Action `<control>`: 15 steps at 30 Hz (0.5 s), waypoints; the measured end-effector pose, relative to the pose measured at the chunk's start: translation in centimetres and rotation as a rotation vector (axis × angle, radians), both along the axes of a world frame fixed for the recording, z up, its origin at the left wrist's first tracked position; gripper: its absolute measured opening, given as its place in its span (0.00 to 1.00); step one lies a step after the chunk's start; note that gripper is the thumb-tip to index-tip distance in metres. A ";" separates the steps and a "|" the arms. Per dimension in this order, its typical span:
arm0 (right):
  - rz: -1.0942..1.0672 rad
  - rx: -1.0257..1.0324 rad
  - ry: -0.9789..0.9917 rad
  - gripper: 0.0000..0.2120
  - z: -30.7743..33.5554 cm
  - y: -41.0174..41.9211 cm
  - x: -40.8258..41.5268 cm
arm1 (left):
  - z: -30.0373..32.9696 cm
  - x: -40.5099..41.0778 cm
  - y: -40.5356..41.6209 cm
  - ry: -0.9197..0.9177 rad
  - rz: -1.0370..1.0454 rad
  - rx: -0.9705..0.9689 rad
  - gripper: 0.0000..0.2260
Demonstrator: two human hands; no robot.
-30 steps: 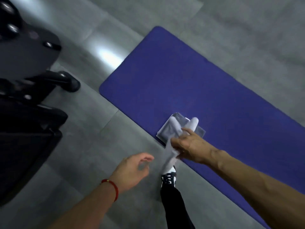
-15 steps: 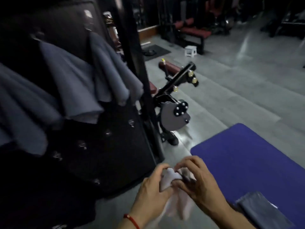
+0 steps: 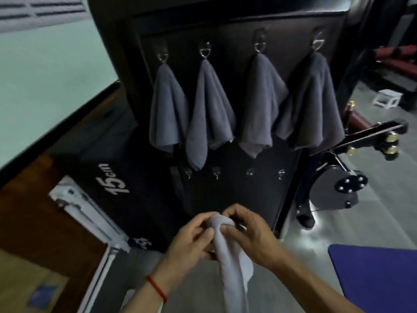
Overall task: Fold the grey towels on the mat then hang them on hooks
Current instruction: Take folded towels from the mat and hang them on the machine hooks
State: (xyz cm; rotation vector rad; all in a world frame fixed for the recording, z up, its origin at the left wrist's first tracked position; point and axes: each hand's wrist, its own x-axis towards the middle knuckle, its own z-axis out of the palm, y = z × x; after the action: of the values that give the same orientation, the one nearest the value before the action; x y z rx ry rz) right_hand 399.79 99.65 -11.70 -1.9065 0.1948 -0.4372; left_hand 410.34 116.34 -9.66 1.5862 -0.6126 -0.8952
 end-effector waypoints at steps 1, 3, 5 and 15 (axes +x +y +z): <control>0.043 0.036 0.023 0.04 0.0 -0.2 1.0 | 0.0 0.4 0.4 -0.023 0.024 0.009 0.11; 0.117 0.105 0.074 0.04 -0.1 -0.8 2.9 | 0.0 1.5 0.9 -0.064 0.088 0.043 0.08; 0.195 0.165 0.116 0.04 -0.4 -1.5 4.6 | -0.1 2.7 1.1 -0.095 0.142 0.101 0.06; 0.364 0.224 0.334 0.04 -3.6 -2.7 13.2 | -4.4 14.0 2.3 -0.659 -0.030 0.381 0.03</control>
State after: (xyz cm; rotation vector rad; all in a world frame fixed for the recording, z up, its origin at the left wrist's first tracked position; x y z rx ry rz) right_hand 412.96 96.93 -15.29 -1.7345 0.1054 0.1446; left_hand 424.39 118.60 -14.05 2.2470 -0.9627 -0.5100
